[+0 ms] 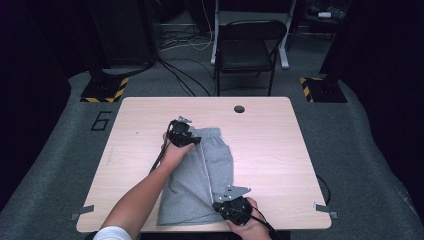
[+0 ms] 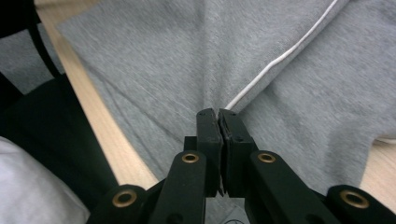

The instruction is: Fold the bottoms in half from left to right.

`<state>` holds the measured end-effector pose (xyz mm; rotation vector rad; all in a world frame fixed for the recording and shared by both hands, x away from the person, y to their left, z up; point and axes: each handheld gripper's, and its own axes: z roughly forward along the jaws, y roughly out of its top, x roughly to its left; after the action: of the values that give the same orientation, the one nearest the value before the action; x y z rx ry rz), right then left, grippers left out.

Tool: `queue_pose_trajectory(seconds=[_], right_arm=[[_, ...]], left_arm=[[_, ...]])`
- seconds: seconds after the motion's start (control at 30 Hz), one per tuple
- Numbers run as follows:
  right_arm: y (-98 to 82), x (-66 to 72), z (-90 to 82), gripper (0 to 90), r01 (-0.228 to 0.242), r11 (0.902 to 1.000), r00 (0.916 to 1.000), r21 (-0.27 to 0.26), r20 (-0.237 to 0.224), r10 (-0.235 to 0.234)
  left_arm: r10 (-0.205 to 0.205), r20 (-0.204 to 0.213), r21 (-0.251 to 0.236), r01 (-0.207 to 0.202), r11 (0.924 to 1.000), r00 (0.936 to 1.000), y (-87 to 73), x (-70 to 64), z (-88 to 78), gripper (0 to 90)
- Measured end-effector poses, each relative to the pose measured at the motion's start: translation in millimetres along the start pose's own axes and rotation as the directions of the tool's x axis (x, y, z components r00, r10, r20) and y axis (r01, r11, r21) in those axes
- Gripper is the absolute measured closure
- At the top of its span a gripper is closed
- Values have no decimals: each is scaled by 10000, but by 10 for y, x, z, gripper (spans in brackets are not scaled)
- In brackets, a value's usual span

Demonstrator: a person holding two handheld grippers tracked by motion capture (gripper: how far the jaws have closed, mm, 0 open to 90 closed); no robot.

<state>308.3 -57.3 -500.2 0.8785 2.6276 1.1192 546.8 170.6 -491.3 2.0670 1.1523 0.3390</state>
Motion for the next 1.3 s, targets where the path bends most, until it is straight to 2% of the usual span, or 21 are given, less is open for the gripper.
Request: queue_pose_trajectory(seconds=[0.03, 0.1, 0.17, 0.27, 0.33, 0.4, 0.47, 0.6, 0.63, 0.7, 0.8, 0.83, 0.87, 0.9, 1.03, 1.1, 1.2, 1.27, 1.3], right_arm=[[-8, 4, 10, 871, -111, 9999, 9999, -46, 45, 111], [-18, -33, 24, 866, -19, 10000, 9999, -39, 127, 20], [-37, -59, 20, 854, -232, 9997, 9996, -23, 163, 232], [-42, -84, 22, 852, -253, 9996, 9995, -134, 161, 255], [-47, -84, 12, 848, -479, 9988, 9988, -35, 126, 479], [-50, -83, 17, 841, -420, 9991, 9990, -54, 139, 420], [-51, -81, 20, 838, -397, 9992, 9991, -82, 147, 399], [-48, -72, 25, 832, -302, 9995, 9993, -28, 210, 303], [-50, -68, 23, 831, -378, 9993, 9991, -1, 193, 377], [-59, -76, 30, 827, -341, 9994, 9992, -86, 185, 343], [-58, -81, 17, 827, -219, 9997, 9995, -47, 227, 220], [-62, -76, 11, 827, -305, 9995, 9993, -45, 202, 306], [-62, -94, 14, 829, -104, 9999, 9997, -129, 202, 107], [-63, -95, 12, 833, -113, 9998, 9998, -145, 178, 116], [-60, -67, 0, 841, -335, 9994, 9994, -30, -1, 335], [-62, -69, 9, 830, -165, 9997, 9999, -156, 31, 166], [-70, -55, 50, 704, -386, 9991, 9990, 144, 214, 383], [-86, -61, 94, 706, -413, 9986, 9985, 334, 368, 401], [-85, -55, 95, 754, -594, 9974, 9980, 404, 257, 583]], left_arm=[[-37, -14, -8, 37, 10000, 10000, 0, -8, 19, 453], [-102, 25, -7, 102, 9999, 9999, 3, -16, 51, 455], [-309, -61, -109, 309, 9995, 9995, 7, -40, 69, 484], [-409, 86, -43, 409, 9992, 9991, 14, -72, 61, 496], [-340, 175, 77, 339, 9994, 9993, 10, -97, 62, 508], [-283, 126, 254, 280, 9993, 9995, 1, -118, 86, 506], [-491, 187, 398, 484, 9980, 9986, -18, -129, 137, 500], [-222, -65, 429, 224, 9988, 9997, -25, -168, 202, 497], [-187, -184, 480, 195, 9987, 9997, -27, -181, 213, 509], [-125, -474, 494, 149, 9987, 9988, -35, -188, 230, 597], [-172, -480, 522, 197, 9984, 9987, -36, -178, 221, 674], [-127, -409, 569, 150, 9983, 9991, -32, -164, 208, 703], [-200, -354, 546, 219, 9983, 9992, -30, -159, 200, 736], [-270, -277, 523, 284, 9982, 9993, -26, -153, 185, 759], [-99, -191, 240, 104, 9997, 9998, 0, -154, 91, 831], [-18, -97, 80, 19, 10000, 10000, 10, -156, 47, 846], [56, -57, 33, -56, 10000, 10000, 25, -157, 3, 873], [-27, -127, -25, 26, 10000, 9999, 23, -157, 4, 878], [-29, -80, -31, 29, 10000, 10000, 25, -157, -6, 882]])
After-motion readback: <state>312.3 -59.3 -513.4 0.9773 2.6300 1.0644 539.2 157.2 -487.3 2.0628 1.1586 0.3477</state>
